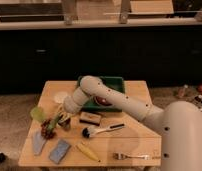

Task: Place pepper in metal cup

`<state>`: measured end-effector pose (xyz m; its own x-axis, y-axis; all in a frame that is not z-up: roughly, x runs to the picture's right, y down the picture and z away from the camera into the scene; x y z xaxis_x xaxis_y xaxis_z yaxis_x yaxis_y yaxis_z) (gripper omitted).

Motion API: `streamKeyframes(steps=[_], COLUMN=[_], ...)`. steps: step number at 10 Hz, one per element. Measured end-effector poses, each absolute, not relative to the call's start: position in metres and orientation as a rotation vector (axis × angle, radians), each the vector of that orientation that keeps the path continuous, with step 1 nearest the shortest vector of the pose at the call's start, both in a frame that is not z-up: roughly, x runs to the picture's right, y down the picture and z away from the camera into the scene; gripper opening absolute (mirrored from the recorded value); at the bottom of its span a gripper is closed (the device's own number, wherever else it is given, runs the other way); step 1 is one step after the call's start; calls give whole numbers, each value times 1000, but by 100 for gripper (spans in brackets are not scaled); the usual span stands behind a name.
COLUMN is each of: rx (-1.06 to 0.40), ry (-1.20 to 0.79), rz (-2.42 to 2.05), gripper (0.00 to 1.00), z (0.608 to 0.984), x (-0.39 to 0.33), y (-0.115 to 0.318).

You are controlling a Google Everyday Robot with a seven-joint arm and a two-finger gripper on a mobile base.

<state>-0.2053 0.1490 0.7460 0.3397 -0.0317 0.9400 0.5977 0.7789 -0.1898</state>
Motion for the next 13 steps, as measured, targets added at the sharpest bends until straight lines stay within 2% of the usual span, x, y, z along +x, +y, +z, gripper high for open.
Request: streamKeyframes(steps=[5,13], rx=[-574,-560], ry=[-1216,-1241], rz=[-384,-341], gripper=[1,77], z=[755,760], x=[-202,-188], y=[148,143])
